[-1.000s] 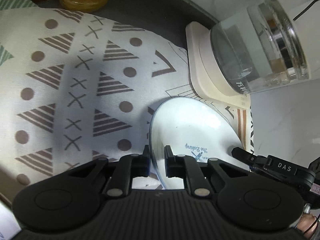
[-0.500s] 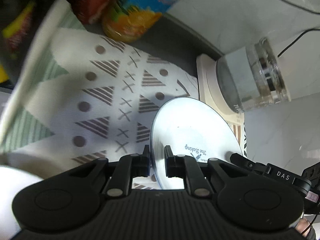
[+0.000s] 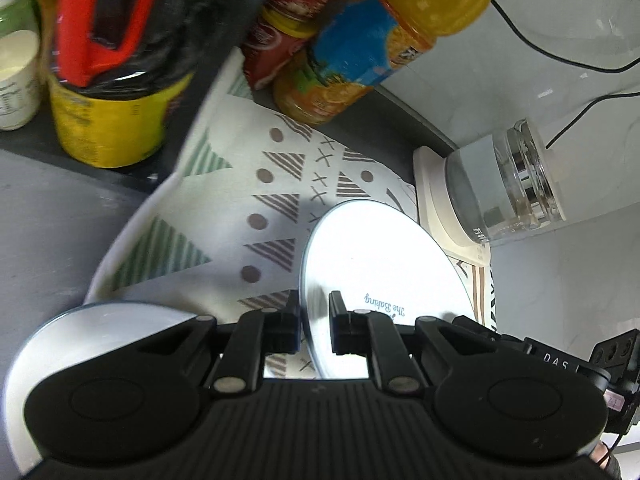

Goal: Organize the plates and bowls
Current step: 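Lift the 'BAKERY' plate with both grippers toward the plate stack, then lower the 'BAKERY' plate onto the 'Sweet' plate with both grippers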

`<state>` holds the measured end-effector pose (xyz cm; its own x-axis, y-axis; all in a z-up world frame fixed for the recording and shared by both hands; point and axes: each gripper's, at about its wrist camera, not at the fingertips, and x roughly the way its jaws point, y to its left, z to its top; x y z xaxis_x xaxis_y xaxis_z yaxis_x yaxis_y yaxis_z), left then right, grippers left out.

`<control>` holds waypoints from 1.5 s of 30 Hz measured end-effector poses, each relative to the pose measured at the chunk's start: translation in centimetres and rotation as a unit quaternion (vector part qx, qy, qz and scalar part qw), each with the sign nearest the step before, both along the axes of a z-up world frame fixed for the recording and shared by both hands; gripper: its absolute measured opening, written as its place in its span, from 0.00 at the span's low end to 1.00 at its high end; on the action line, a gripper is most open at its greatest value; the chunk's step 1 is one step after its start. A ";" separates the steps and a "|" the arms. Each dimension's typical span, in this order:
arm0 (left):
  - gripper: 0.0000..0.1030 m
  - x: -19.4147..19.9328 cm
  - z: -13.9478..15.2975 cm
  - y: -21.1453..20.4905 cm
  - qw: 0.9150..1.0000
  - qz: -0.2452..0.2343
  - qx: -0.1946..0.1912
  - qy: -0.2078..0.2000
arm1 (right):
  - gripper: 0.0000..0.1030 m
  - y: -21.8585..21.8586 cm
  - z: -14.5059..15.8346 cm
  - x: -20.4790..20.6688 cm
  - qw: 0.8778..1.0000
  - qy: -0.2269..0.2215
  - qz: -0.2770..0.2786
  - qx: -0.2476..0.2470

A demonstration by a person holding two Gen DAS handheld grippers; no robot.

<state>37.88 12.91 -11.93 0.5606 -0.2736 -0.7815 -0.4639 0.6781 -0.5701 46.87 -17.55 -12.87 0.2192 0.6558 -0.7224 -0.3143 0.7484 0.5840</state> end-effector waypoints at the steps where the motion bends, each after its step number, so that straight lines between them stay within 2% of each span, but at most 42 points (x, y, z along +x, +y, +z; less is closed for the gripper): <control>1: 0.11 -0.4 0.1 0.1 1.000 0.002 0.000 -0.001 | 0.08 0.1 0.1 -0.3 1.000 -0.001 0.003 0.000; 11: 0.11 -4.4 0.4 0.8 1.000 0.017 -0.001 -0.010 | 0.08 0.8 0.8 -2.9 0.999 -0.009 0.041 0.005; 19: 0.11 -7.8 -0.2 1.5 0.999 0.035 -0.001 -0.001 | 0.08 1.8 0.3 -5.2 0.997 -0.007 0.076 0.005; 27: 0.11 -9.7 -0.5 2.2 0.999 0.042 0.010 0.004 | 0.08 3.0 0.2 -6.6 0.995 -0.011 0.099 0.001; 45: 0.11 -13.5 -2.8 4.0 0.997 0.072 0.006 0.039 | 0.08 5.8 -0.6 -9.9 0.990 -0.015 0.140 -0.020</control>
<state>24.36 16.91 -14.75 0.5308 -0.1853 -0.8270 -0.5991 0.6082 -0.5208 36.97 -11.77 -13.51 0.0544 0.6649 -0.7450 -0.5300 0.6515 0.5428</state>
